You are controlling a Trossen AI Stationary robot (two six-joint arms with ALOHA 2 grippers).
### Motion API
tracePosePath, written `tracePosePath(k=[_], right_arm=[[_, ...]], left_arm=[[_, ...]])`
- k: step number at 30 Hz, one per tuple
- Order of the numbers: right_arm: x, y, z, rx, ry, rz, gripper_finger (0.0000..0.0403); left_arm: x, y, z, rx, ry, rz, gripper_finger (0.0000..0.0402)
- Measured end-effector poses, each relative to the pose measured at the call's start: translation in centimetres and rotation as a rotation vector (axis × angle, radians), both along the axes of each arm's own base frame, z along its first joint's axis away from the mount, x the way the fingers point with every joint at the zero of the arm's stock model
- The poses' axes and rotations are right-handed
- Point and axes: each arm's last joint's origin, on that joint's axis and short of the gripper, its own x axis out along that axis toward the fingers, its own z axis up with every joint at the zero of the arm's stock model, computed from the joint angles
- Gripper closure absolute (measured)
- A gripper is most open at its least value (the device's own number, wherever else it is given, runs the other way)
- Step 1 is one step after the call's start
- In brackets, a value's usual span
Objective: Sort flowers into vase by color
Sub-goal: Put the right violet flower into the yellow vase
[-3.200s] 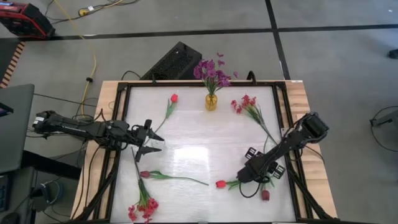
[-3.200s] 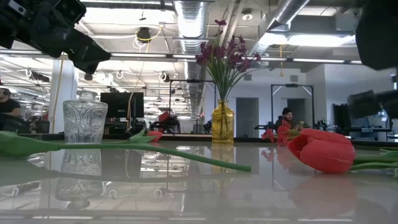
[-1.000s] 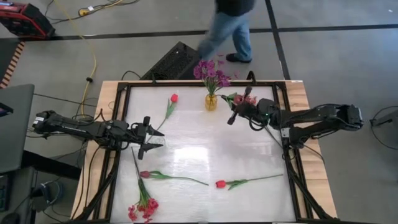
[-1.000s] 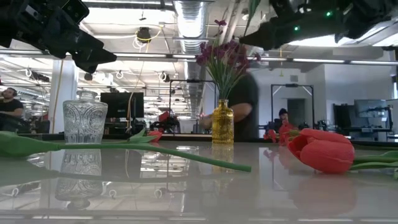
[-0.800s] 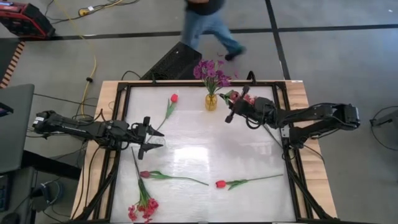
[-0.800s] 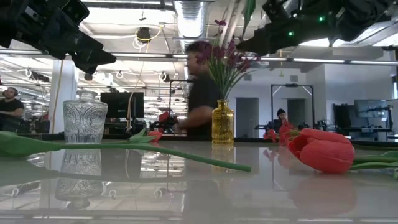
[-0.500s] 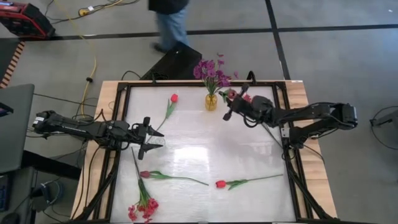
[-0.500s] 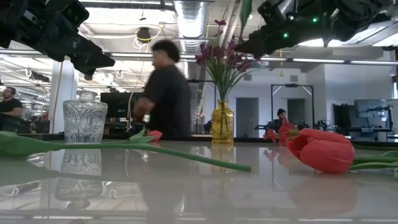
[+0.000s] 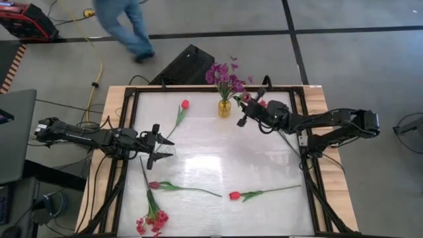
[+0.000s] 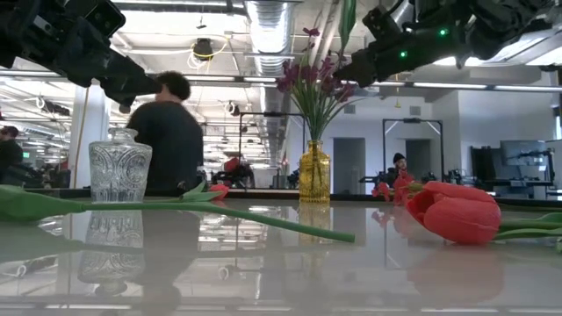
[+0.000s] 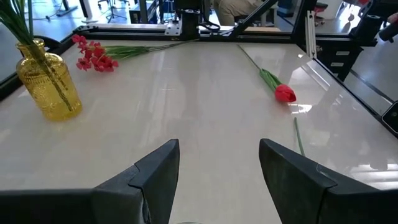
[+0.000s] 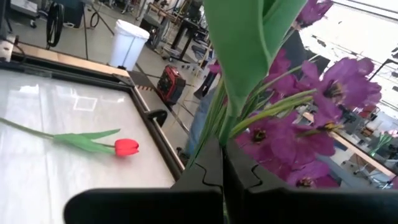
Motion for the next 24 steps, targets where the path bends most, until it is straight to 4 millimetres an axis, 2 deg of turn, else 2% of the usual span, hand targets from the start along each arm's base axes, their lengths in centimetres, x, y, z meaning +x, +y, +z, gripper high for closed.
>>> tracePosePath(k=[24], right_arm=[[-0.20,-0.69,-0.58,0.161,-0.047,-0.032,0.0386]], left_arm=[[0.00,0.01,0.02,0.007,-0.002,0.002,0.0191]])
